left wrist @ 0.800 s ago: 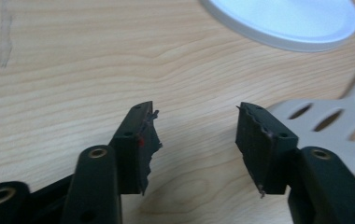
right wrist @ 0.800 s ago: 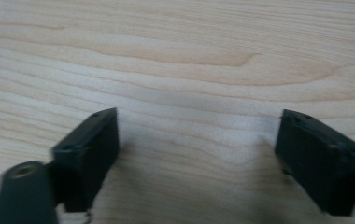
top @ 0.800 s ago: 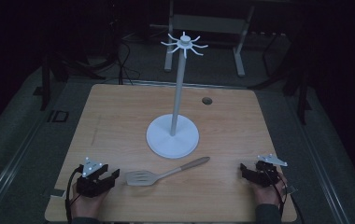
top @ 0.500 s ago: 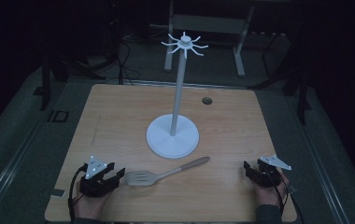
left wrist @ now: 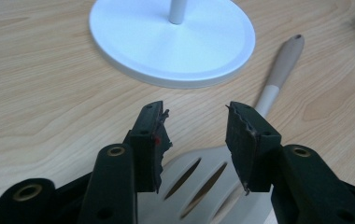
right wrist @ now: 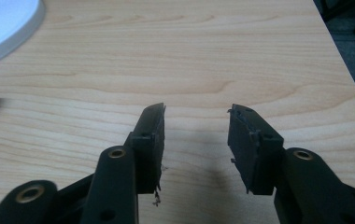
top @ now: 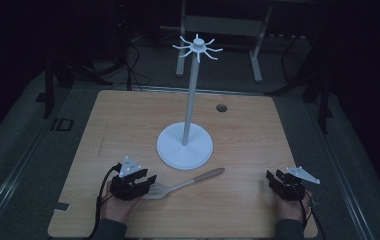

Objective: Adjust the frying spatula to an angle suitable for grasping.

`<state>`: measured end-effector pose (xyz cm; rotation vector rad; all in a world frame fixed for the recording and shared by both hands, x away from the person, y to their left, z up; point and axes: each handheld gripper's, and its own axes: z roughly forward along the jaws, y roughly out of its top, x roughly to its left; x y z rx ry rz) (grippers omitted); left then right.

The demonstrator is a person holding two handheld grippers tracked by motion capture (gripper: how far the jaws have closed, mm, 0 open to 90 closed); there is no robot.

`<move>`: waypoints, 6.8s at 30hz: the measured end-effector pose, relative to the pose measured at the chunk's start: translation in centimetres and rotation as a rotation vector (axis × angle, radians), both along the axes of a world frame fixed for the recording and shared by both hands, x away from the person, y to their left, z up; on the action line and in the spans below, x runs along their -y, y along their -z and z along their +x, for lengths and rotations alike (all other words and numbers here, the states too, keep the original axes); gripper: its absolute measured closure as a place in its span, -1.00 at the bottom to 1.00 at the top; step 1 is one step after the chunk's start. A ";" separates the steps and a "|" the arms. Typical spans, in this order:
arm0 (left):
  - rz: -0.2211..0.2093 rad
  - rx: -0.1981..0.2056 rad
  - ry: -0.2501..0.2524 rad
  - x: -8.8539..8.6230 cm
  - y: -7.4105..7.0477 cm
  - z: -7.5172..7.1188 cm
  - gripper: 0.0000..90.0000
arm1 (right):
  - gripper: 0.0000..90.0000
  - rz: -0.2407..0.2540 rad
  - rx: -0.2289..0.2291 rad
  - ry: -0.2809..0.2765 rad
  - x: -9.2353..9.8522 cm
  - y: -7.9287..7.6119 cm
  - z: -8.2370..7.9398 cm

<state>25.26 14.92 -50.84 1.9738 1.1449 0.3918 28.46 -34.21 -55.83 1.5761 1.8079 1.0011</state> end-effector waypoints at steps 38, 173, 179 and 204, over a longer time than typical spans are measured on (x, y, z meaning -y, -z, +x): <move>0.168 -0.094 0.268 8.7 0.3 5.6 0.40 | 0.21 -0.030 0.011 -0.021 -0.2 -0.1 -0.2; 0.150 0.016 0.016 11.7 -2.9 5.3 0.65 | 0.13 -0.047 0.020 0.002 -0.1 0.0 -0.3; 0.129 0.056 -0.008 11.5 -3.7 4.9 0.65 | 0.13 -0.050 0.020 0.000 -0.1 0.0 -0.3; 0.066 0.175 -0.087 10.7 -5.8 3.8 0.65 | 0.13 -0.055 0.021 0.009 -0.1 0.1 -0.3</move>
